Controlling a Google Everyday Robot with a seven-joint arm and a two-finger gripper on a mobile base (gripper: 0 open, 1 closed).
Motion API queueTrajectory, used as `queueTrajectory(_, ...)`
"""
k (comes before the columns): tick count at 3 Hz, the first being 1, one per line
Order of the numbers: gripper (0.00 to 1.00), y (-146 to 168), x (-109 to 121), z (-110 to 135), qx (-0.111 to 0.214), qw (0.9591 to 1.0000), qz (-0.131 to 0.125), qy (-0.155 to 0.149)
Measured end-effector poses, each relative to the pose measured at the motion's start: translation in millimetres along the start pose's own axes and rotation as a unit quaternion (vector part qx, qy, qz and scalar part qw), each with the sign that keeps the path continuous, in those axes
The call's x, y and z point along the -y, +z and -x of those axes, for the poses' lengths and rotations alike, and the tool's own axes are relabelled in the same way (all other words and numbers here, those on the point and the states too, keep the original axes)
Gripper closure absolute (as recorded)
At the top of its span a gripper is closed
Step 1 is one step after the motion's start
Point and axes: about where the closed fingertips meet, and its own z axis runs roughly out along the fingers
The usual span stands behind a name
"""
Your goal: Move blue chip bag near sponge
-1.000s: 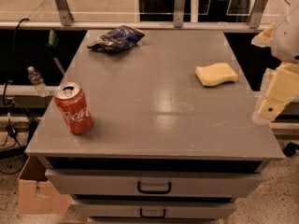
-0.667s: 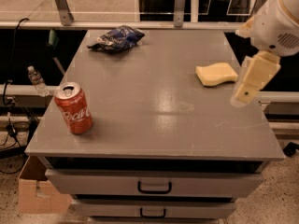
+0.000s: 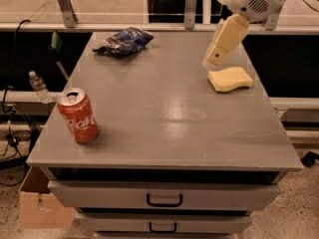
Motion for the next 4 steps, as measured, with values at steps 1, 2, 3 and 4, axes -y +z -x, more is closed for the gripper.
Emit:
queueTrajectory(1,0.00,0.0,0.0,0.0,0.000,1.0000,0.000,0.000)
queueTrajectory(2,0.00,7.1,7.0,-0.9,0.010,0.9999,-0.001,0.006)
queueTrajectory(3,0.00,50.0,21.5,21.7,0.048,0.9985,0.009,0.027)
queueTrajectory(4,0.00,112.4,45.1,55.5,0.101,0.9926,0.019,0.064)
